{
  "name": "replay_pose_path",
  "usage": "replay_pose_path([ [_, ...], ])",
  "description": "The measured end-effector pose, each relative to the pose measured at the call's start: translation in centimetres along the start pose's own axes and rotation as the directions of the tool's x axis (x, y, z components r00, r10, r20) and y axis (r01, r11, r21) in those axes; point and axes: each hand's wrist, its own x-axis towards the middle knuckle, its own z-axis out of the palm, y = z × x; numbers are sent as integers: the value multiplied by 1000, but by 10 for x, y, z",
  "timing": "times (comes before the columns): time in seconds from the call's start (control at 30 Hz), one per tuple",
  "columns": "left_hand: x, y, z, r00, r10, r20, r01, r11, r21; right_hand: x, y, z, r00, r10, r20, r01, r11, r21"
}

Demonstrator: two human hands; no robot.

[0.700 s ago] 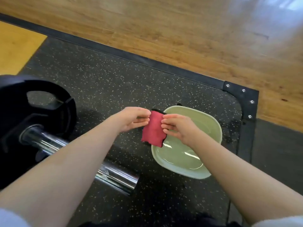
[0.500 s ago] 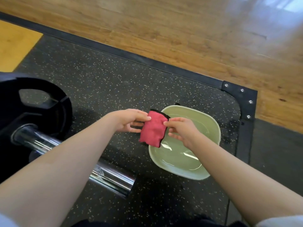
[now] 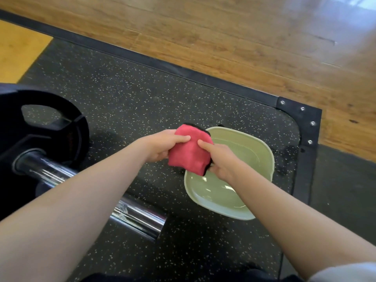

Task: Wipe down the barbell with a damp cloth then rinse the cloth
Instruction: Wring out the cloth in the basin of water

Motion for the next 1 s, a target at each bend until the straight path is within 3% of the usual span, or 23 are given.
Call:
replay_pose_path([
  [0.07,1,5,14,990,106,-92,-93,987,128,-1,2,-1,995,-100,-13,100,995,-1],
  [0.2,12,9,55,902,346,-257,-215,877,429,-11,3,-9,968,-219,-121,216,976,-38],
  [0.37,21,-4,103,870,440,-225,-220,752,621,-9,13,-40,896,-353,-270,292,925,-241],
  [0.6,39,-27,125,933,290,-211,-122,810,574,5,36,-75,899,-313,-307,166,891,-422],
  [0.77,55,-35,109,966,160,-202,-49,884,465,13,46,-88,927,-263,-267,138,903,-407],
  [1.0,65,-44,110,945,174,-276,28,800,600,24,54,-81,914,-265,-306,57,832,-552],
])
